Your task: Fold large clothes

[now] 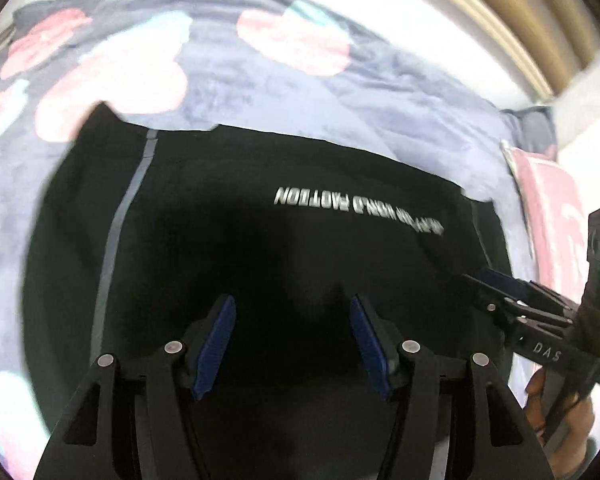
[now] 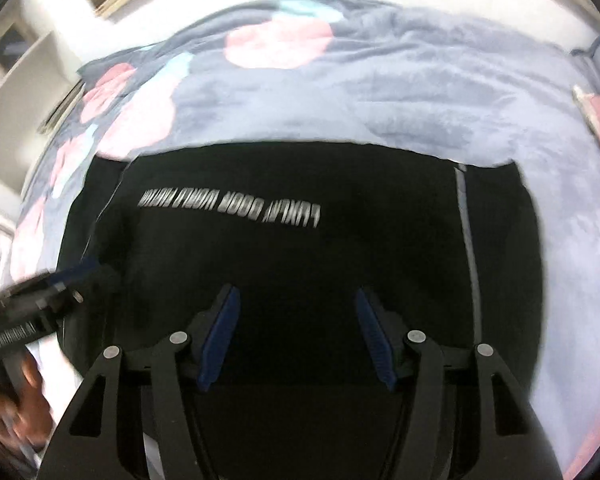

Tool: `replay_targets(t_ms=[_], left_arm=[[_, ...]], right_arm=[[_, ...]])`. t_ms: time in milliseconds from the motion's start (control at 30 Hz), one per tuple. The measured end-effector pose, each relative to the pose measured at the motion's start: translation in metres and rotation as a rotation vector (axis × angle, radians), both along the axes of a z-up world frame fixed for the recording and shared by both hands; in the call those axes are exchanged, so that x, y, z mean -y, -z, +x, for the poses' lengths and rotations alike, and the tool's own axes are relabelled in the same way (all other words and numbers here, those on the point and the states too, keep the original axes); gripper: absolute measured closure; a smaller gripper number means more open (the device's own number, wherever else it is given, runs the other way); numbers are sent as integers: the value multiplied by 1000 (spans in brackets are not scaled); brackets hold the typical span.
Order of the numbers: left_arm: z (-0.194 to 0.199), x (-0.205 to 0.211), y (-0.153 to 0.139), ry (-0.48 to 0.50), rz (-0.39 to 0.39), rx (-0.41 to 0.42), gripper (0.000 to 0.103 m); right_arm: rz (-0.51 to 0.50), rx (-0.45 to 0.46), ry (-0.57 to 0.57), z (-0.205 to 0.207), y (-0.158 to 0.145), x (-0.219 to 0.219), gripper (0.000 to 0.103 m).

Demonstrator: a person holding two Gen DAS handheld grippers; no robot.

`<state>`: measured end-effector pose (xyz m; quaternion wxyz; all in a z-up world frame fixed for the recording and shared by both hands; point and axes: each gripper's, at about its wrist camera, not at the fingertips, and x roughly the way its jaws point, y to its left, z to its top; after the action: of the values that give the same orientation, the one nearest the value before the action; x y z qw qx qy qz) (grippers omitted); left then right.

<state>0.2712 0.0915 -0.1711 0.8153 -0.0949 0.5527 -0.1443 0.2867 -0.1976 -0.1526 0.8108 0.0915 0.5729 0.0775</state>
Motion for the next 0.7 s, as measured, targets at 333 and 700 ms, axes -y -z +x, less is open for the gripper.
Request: replay_targets(t_ms=[333,700], left_arm=[[-16,-30,82,-136,-103,-175,42],[-44,-37,37,-21,-88,-80,41]], right_arm=[[-57,-95,-9,-54,55,-41,37],[82,-93,54,-90,29,-7,36]])
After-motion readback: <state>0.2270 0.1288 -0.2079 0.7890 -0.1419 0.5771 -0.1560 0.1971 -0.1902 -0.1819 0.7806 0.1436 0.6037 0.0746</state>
